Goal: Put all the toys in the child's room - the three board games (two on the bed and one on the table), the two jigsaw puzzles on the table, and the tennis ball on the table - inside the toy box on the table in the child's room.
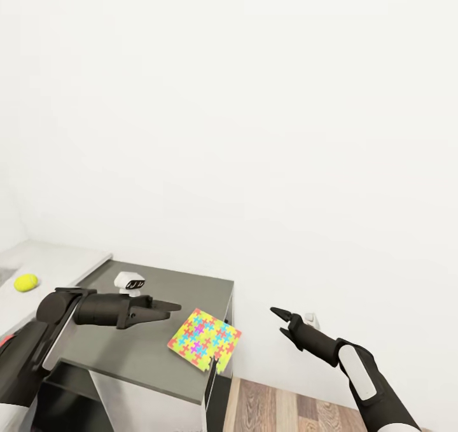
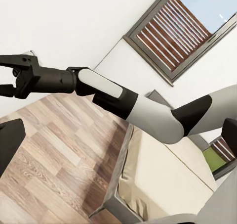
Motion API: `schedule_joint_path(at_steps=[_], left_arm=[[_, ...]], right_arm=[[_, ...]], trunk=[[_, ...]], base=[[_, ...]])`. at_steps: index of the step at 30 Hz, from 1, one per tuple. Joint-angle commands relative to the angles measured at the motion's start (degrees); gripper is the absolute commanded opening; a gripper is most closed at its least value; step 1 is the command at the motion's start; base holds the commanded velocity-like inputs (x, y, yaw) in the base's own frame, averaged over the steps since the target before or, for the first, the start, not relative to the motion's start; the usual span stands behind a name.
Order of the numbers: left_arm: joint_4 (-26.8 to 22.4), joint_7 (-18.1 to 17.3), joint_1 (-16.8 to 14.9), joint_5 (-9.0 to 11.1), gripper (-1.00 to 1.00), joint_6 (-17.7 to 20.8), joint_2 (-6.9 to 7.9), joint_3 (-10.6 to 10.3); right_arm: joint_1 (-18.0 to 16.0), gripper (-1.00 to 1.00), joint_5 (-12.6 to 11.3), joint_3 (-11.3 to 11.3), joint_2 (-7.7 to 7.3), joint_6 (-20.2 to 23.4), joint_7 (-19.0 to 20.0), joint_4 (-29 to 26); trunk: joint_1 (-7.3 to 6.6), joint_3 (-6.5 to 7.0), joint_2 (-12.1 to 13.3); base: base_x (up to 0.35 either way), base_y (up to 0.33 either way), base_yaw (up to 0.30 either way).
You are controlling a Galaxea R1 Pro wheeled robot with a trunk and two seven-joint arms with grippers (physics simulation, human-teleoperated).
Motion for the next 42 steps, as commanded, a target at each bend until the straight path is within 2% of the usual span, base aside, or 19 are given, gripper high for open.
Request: schedule_joint_path(at_steps=[1, 9, 12, 17, 22, 29, 33, 36, 42], left_arm=[[0.0, -0.2, 0.0, 0.1, 1.00, 0.6, 0.07, -0.1], [-0.1, -0.2, 0.0, 0.2, 1.00, 0.6, 0.22, -0.1], [-0.1, -0.2, 0.0, 0.3, 1.00, 0.7, 0.18, -0.2], [-1.4, -0.2, 0.0, 0.3, 1.00, 0.7, 0.03, -0.8], [-2.0, -0.2, 0.0, 0.6, 1.00, 0.7, 0.01, -1.5], [-2.1, -0.2, 0.0, 0.7, 1.00, 0.7, 0.28, -1.4], [-2.1, -0.2, 0.0, 0.8, 1.00, 0.7, 0.45, -1.1], [-2.1, -0.2, 0.0, 0.9, 1.00, 0.7, 0.52, -1.1], [-2.1, -0.2, 0.0, 1.0, 1.00, 0.7, 0.58, -0.8]], right_arm=[[0.0, 1.00, -0.1, -0.2, 0.04, 0.3, 0.0, 0.0], [0.0, 1.00, -0.4, -0.1, 0.33, 0.8, 0.5, 0.1], [0.0, 1.00, -0.4, 0.0, 1.01, 1.5, 0.8, 0.9], [-0.1, 1.00, -0.4, 0.1, 2.80, 3.9, 4.5, 2.9], [-0.1, 1.00, -0.4, 0.2, 3.31, 4.7, 9.4, 3.2], [-0.1, 1.00, -0.4, 0.3, 3.65, 5.6, 11.6, 3.2], [-0.1, 1.00, -0.4, 0.4, 5.06, 6.3, 11.7, 3.0], [-0.1, 1.00, -0.4, 0.3, 5.45, 6.4, 11.8, 3.1], [0.0, 1.00, -0.5, -0.2, 5.17, 6.5, 11.8, 3.4]], trunk=[[0.22, -0.25, -0.5], [1.98, -1.69, -3.7], [2.64, -2.22, -4.9], [3.74, -3.12, -6.9], [4.84, -4.02, -8.9], [4.84, -4.02, -8.9], [4.84, -4.02, -8.9], [4.84, -4.02, -8.9], [4.84, -4.02, -8.9]], base=[[0.000, 0.000, 0.000], [0.000, 0.000, 0.000], [0.000, 0.000, 0.000], [0.000, 0.000, 0.000], [0.000, 0.000, 0.000], [0.000, 0.000, 0.000], [0.000, 0.000, 0.000], [0.000, 0.000, 0.000], [0.000, 0.000, 0.000]])
